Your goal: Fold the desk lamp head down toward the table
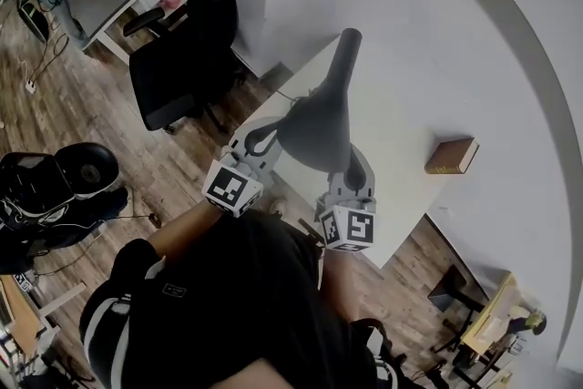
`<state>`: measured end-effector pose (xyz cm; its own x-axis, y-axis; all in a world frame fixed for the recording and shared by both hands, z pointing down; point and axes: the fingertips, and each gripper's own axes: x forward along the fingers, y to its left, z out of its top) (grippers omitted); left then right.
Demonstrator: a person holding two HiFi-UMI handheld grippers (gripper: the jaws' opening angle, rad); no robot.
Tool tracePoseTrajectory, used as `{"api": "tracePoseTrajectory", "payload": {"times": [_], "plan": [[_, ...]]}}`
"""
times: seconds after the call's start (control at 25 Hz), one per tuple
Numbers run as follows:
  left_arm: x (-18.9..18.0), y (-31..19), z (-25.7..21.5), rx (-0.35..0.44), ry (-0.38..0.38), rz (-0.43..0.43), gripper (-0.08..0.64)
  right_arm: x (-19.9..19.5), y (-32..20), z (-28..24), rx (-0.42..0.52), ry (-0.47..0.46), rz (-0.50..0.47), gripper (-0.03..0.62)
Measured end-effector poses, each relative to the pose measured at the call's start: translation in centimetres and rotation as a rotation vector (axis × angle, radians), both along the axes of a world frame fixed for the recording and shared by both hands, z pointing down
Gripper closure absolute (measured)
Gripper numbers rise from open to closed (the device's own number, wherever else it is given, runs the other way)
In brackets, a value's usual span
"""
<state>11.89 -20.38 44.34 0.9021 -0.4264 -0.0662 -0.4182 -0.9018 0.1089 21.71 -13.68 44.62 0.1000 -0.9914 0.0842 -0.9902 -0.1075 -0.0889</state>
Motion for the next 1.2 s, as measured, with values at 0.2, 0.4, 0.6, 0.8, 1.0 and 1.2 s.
{"api": "tracePoseTrajectory", "payload": {"times": [0.2, 0.4, 0.6, 0.8, 1.0, 1.2], "plan": [[0.3, -0.4, 2.2, 0.02, -0.036, -0.011, 0.529, 0.2, -0.5, 2.1, -0.021, 0.038, 0.009, 0.572], [0.6, -0.4, 4.1, 0.026, -0.076, -0.01, 0.529, 0.3, -0.6, 3.5, -0.039, 0.059, 0.011, 0.572], [0.8, -0.7, 4.3, 0.025, -0.084, -0.009, 0.529, 0.5, -0.9, 3.8, -0.047, 0.068, 0.01, 0.572], [0.6, -0.6, 4.4, 0.024, -0.083, -0.01, 0.529, 0.4, -0.8, 3.8, -0.064, 0.093, -0.002, 0.568], [0.6, -0.6, 4.5, 0.032, -0.09, -0.011, 0.529, 0.5, -0.3, 3.5, -0.11, 0.153, -0.031, 0.518], [0.6, -0.6, 4.6, 0.028, -0.088, -0.013, 0.529, -0.4, 0.8, 3.1, -0.173, 0.26, -0.106, 0.481]]}}
